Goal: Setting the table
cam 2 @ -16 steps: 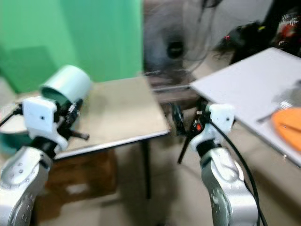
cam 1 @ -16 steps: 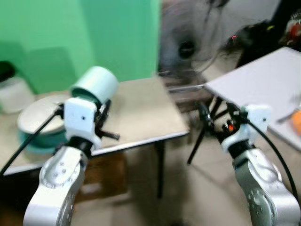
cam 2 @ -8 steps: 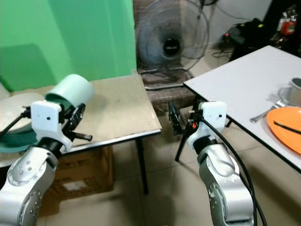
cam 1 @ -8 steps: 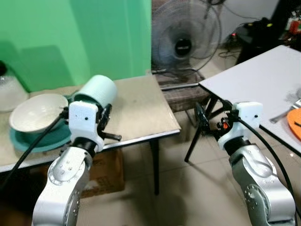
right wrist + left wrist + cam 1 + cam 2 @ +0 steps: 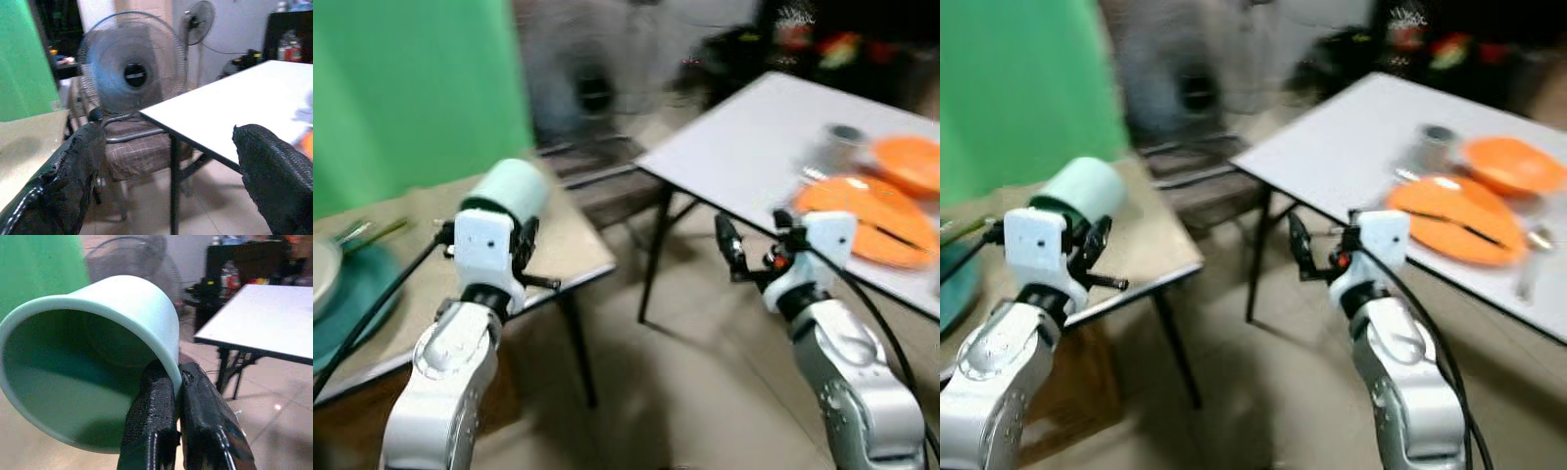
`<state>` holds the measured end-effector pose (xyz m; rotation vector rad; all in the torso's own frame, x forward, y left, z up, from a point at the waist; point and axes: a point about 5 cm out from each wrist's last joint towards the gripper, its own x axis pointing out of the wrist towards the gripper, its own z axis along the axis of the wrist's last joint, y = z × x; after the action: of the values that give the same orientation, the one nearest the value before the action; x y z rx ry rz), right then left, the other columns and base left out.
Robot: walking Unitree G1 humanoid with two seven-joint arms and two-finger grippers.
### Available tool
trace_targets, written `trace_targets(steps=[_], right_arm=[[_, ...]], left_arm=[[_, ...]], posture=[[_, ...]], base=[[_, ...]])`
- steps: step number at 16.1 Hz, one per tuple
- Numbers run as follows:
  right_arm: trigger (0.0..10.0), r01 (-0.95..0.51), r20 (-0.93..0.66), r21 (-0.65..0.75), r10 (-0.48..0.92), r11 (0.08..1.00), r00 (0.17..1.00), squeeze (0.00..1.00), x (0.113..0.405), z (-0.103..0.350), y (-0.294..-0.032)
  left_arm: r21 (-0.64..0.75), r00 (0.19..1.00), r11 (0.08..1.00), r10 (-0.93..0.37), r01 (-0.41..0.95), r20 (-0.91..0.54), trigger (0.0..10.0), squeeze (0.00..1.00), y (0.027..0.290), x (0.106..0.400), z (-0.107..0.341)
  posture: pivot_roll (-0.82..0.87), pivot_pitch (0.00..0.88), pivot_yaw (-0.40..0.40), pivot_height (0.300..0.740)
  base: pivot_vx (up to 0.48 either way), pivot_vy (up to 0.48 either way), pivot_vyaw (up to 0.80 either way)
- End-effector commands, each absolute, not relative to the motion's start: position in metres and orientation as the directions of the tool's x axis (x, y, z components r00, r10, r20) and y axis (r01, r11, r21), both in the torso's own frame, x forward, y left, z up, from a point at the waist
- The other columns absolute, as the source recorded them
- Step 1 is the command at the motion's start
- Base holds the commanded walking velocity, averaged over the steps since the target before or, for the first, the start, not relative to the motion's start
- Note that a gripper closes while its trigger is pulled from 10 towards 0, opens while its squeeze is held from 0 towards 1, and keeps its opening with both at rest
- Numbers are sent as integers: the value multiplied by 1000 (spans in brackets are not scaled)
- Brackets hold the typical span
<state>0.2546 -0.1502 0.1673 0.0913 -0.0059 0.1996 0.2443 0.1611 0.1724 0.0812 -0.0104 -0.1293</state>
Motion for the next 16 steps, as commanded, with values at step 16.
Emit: trace_targets(steps=[16], right_arm=[[10000, -188, -2, 73, 189, 980, 982, 0, 263, 168, -154]], left_arm=[[73, 988, 986, -154, 152, 30, 10000, 0, 157, 243, 171]], posture=[[-47, 0, -3, 740]], base=[[0, 0, -800]])
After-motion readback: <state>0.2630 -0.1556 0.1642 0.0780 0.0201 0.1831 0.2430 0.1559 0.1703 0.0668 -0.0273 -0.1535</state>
